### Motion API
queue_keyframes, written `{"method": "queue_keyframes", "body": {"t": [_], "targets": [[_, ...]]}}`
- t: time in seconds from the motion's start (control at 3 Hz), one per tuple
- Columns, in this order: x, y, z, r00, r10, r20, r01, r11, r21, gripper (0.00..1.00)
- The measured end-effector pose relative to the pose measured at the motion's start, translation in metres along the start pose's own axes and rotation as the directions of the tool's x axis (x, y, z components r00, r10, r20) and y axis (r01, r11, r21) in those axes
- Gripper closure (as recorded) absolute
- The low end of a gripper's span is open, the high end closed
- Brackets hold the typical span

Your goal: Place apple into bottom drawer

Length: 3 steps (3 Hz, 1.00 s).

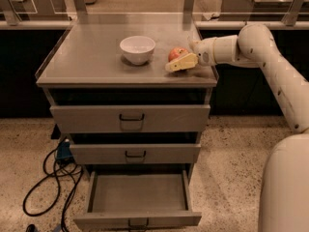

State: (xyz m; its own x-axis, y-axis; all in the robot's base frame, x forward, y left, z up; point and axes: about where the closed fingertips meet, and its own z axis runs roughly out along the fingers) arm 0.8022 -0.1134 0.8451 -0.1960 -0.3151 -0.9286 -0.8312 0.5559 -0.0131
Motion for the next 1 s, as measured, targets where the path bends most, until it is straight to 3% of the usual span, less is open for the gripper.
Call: {"method": "queue_keyframes", "body": {"t": [1.0], "targets": [[0.0000, 0.0000, 0.0001, 1.000, 0.000, 0.000, 0.000, 1.0000, 0.000, 0.66]]}}
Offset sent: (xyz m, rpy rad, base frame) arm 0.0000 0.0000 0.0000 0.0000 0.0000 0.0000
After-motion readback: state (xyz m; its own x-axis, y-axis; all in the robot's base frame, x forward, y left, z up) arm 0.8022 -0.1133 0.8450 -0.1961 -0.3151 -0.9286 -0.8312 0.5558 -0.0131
